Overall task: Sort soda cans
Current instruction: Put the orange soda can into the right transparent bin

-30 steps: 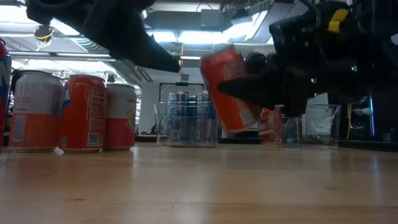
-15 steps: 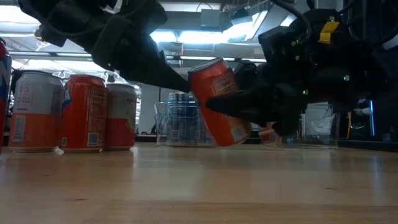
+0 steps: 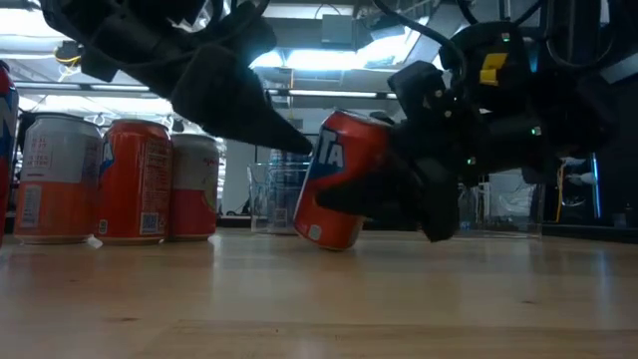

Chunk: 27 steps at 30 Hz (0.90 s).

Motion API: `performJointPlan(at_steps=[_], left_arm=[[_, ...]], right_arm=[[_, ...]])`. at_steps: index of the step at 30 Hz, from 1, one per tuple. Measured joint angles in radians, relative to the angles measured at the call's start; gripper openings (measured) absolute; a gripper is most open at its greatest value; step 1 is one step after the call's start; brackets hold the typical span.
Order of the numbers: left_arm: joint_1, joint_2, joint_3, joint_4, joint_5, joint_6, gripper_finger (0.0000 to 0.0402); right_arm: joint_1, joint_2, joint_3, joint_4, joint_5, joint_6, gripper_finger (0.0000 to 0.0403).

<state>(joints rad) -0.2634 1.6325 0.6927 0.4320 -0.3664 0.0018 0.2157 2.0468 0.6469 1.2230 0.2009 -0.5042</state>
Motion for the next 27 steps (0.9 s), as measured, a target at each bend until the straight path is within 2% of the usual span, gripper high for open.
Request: performJointPlan(at_steps=[17, 27], left_arm=[[-0.038, -0.006, -0.001, -0.042, 0.000, -0.002, 0.0101], [-0.037, -0.007, -0.001, -0.057, -0.007, -0.032, 0.0101]], right_arm=[[0.000, 0.000, 0.028, -0.008, 0.004, 0.005, 0.0334], [-0.015, -0.001, 0.076, -0.012, 0.006, 0.165, 0.0335]])
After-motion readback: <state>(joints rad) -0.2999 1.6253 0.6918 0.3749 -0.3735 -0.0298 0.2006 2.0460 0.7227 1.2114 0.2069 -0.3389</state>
